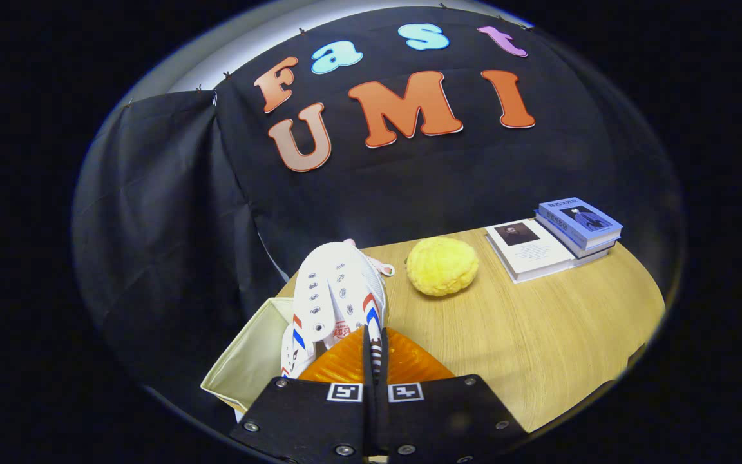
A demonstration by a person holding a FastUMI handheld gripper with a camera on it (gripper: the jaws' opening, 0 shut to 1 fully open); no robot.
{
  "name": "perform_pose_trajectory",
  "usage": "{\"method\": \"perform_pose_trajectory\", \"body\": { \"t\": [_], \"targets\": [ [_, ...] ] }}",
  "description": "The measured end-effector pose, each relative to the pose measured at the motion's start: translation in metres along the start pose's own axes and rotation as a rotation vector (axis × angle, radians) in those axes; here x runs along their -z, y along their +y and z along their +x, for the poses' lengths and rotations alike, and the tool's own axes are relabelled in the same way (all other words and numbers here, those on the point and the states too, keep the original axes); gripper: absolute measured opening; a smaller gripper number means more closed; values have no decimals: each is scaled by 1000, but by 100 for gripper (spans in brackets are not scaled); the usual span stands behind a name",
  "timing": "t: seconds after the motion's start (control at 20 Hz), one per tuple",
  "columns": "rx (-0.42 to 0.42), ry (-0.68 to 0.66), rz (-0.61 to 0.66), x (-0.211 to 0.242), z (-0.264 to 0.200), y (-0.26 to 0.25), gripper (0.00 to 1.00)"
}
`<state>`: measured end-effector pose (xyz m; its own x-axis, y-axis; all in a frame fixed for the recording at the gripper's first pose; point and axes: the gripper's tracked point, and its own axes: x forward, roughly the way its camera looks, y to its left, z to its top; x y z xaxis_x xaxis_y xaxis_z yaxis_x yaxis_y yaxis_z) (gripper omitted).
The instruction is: Open the storage box then place both shoes into the box .Put the left shoe in first, then the right shoe, with the right side of both shoes facing outward in a uniform manner.
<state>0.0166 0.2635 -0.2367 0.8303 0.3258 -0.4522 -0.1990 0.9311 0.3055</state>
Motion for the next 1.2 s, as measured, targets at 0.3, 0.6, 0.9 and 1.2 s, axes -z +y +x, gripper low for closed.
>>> {"method": "perform_pose_trajectory", "body": {
  "t": [0.3,0.6,0.9,1.2],
  "targets": [
    [-9,34,-17,27,18,58,0],
    [1,95,-59,61,29,81,0],
    [13,131,-179,74,32,85,9],
    [14,9,-279,31,11,81,98]
  ]
}}
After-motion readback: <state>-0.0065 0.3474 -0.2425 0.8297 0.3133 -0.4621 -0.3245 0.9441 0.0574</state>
